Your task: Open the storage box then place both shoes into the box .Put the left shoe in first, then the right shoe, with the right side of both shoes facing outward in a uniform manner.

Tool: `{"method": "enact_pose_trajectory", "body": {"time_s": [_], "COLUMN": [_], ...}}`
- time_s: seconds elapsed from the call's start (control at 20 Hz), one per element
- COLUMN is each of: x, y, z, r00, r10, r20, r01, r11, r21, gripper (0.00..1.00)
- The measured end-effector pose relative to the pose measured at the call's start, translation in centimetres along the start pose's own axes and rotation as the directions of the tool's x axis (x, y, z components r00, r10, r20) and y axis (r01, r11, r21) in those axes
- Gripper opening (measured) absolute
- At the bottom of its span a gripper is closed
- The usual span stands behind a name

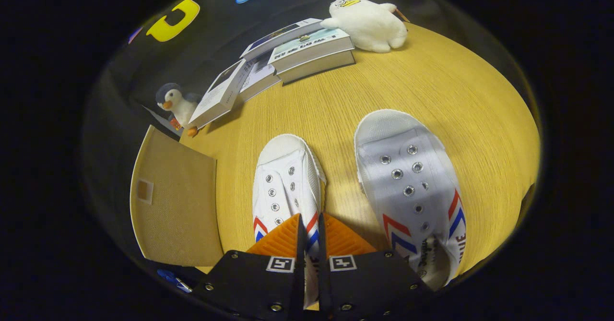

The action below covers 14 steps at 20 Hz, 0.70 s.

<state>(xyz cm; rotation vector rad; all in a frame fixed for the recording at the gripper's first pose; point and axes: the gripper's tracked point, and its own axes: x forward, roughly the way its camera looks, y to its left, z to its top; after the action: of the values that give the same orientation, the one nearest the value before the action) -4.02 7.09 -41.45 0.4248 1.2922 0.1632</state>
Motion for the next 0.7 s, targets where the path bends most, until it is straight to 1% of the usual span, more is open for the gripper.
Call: {"method": "enact_pose_trajectory", "body": {"time_s": [0.05,0.1,0.15,0.25,0.4,0.5,0.7], "x": [0.0,0.2,0.1,-0.7,-2.2,-3.3,-5.8], "y": [0.1,-0.1,0.1,1.1,3.5,4.9,8.0], "z": [-0.1,-0.1,0.1,-0.4,0.2,0.9,2.5], "r00": [1.0,0.999,0.999,1.0,0.998,0.996,0.993], "r10": [-0.006,-0.023,-0.03,-0.011,0.067,0.087,0.107], "r20": [-0.003,0.022,0.02,0.003,0.02,0.025,0.055], "r01": [0.006,0.023,0.03,0.011,-0.068,-0.088,-0.11], "r11": [1.0,1.0,1.0,1.0,0.997,0.994,0.992], "r21": [-0.005,0.006,0.007,0.011,0.047,0.071,0.059], "gripper": [0.12,0.12,0.01,0.0,0.0,0.0,0.0]}}
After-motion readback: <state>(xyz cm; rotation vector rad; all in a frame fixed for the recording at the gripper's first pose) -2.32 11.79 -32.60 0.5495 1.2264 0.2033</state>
